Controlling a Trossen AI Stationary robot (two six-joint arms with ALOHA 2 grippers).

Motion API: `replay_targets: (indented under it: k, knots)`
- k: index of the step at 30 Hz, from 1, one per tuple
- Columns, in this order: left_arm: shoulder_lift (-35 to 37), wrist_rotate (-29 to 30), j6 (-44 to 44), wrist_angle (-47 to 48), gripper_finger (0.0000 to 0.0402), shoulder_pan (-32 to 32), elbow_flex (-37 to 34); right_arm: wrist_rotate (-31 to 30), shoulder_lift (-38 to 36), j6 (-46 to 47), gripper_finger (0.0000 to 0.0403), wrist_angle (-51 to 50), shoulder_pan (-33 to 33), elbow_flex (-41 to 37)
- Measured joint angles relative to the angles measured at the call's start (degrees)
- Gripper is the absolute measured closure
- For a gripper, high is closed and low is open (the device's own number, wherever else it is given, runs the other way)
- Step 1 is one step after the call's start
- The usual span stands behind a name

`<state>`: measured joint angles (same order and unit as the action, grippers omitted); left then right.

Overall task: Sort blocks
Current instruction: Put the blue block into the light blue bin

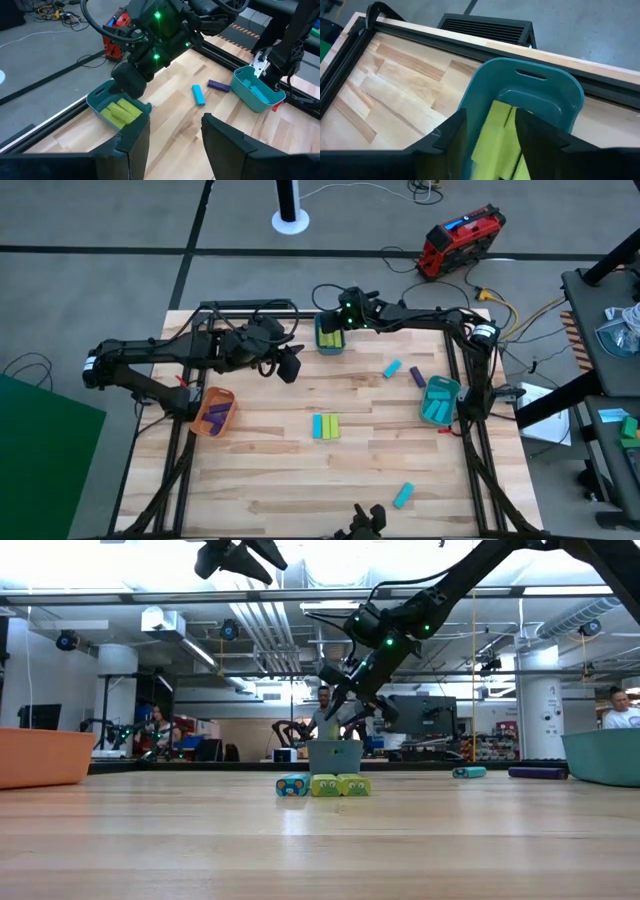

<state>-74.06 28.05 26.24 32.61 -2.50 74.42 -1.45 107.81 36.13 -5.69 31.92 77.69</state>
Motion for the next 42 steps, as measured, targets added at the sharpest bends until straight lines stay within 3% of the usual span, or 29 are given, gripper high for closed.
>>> replay_targets:
  k: [9, 19, 30, 38, 42]
  knots:
    - [0.0, -0.2, 1.6, 2.3, 0.0245, 0.2, 0.0, 0.4, -6.2, -3.1, 0.0224, -2.1, -0.7, 0.8]
    - [0.0, -3.6, 2.0, 9.5, 0.0245, 0.2, 0.0, 0.5, -22.1, -5.6, 0.0259, -23.1, -6.6, 0.8]
    - [-0.6, -7.2, 1.8, 11.1, 0.0245, 0.2, -0.2, 0.0, -37.3, 7.4, 0.0329, -43.7, -16.4, 0.8]
    - [-5.3, -14.1, 2.0, 10.8, 0.0245, 0.2, -0.3, -2.4, -41.9, 16.2, 0.0385, -49.8, -26.5, 0.8]
    - [-8.1, -21.2, 10.0, 10.5, 0.0245, 0.2, -0.3, -2.8, -42.1, 19.6, 0.0393, -57.9, -30.4, 0.8]
